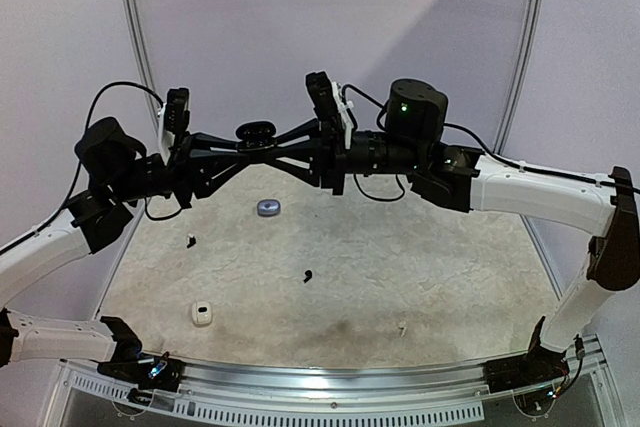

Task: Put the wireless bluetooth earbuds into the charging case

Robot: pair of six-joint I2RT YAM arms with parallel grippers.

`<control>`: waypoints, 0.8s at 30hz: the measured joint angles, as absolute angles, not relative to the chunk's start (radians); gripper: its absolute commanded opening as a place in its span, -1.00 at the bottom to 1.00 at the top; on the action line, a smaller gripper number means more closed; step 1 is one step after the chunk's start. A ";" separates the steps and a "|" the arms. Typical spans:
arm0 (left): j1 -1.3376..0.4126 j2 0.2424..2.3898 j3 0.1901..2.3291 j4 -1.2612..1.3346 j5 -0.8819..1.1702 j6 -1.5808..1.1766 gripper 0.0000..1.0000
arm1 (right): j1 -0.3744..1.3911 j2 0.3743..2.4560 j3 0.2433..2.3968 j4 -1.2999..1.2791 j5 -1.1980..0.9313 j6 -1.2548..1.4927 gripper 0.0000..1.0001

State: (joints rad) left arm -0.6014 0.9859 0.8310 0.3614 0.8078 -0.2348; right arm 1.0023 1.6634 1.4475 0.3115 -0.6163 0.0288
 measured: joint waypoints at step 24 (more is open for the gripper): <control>-0.530 0.825 0.695 0.157 0.431 -0.171 -1.00 | 0.945 1.837 1.684 -0.402 -0.014 0.526 0.04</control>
State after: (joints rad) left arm -0.5297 0.8249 0.6952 0.1566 0.4313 -0.1715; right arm 0.9451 1.8370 1.6840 -0.4023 -0.0143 0.5259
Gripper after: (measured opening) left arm 0.214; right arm 0.472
